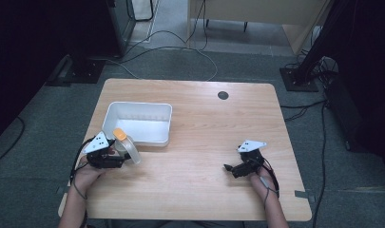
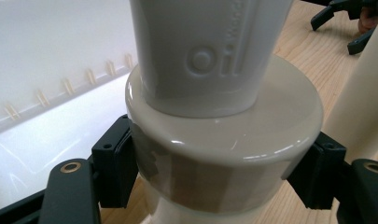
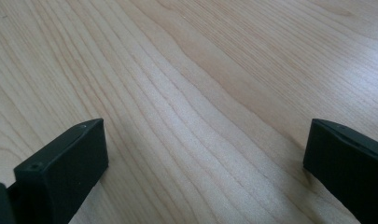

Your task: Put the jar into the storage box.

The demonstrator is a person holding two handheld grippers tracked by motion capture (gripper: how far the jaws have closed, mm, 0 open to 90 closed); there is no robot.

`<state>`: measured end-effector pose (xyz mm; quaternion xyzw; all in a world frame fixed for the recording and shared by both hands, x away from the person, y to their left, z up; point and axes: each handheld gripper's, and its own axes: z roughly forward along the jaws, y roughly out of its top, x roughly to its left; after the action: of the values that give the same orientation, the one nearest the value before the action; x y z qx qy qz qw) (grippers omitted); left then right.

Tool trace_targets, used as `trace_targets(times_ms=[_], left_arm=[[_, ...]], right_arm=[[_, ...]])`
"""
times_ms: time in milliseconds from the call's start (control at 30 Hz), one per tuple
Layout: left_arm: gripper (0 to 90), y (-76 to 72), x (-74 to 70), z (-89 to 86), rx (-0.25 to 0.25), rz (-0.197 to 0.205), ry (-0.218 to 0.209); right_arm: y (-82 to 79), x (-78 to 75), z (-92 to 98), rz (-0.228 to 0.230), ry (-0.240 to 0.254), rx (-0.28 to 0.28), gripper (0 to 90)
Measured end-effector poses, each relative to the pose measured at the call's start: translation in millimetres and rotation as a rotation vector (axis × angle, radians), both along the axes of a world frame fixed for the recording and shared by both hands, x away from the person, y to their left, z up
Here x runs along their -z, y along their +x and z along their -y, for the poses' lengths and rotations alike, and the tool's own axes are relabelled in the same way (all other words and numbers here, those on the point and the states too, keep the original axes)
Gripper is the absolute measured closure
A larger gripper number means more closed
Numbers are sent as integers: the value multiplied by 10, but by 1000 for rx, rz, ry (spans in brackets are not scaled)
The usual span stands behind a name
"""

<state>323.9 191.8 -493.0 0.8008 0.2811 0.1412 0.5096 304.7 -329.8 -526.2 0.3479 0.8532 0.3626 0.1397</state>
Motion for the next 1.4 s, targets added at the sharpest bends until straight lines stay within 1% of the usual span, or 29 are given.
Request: trace_targets(times_ms=[67, 100, 133, 167, 267, 367, 400, 467, 500, 567, 633, 667, 700, 733, 800, 867, 967, 1100, 1133, 1167, 1300, 1400], left_arm=[[285, -2, -7, 0, 1, 0, 7], [285, -5, -25, 3, -4, -11, 14], [286, -5, -25, 3, -4, -11, 14], [286, -8, -57, 7, -22, -15, 31], [287, -11, -77, 6, -27, -20, 34], [287, -13, -114, -4, -36, -23, 26], [287, -10, -166, -18, -64, -37, 26], [287, -10, -166, -18, -64, -37, 26], [287, -9, -194, -28, -73, -52, 32], [287, -16, -236, -39, -88, -60, 43], [287, -24, -281, -51, -109, -59, 52], [287, -27, -308, -65, -119, -60, 50], [287, -27, -308, -65, -119, -60, 50], [287, -28, -382, -112, -159, -71, 40], [287, -28, -382, -112, -159, -71, 40], [287, -29, -427, -135, -177, -77, 36], [287, -43, -496, -139, -195, -73, 37], [287, -66, -604, -111, -221, -54, 46], [287, -66, -604, -111, -221, -54, 46], [287, -76, -647, -102, -231, -44, 49], [287, -88, -698, -86, -249, -40, 44], [287, -94, -764, -53, -276, -19, 46]], right_arm=[[0, 0, 0, 0, 0, 0, 0], [0, 0, 0, 0, 0, 0, 0], [0, 0, 0, 0, 0, 0, 0], [0, 0, 0, 0, 0, 0, 0], [0, 0, 0, 0, 0, 0, 0], [0, 0, 0, 0, 0, 0, 0], [0, 0, 0, 0, 0, 0, 0], [0, 0, 0, 0, 0, 0, 0], [0, 0, 0, 0, 0, 0, 0], [0, 0, 0, -1, 0, 0, 0], [0, 0, 0, 0, 0, 0, 0], [0, 0, 0, 0, 0, 0, 0], [0, 0, 0, 0, 0, 0, 0], [0, 0, 0, 0, 0, 0, 0], [0, 0, 0, 0, 0, 0, 0], [0, 0, 0, 0, 0, 0, 0], [0, 0, 0, 0, 0, 0, 0], [0, 0, 0, 0, 0, 0, 0], [0, 0, 0, 0, 0, 0, 0], [0, 0, 0, 0, 0, 0, 0], [0, 0, 0, 0, 0, 0, 0], [0, 0, 0, 0, 0, 0, 0]])
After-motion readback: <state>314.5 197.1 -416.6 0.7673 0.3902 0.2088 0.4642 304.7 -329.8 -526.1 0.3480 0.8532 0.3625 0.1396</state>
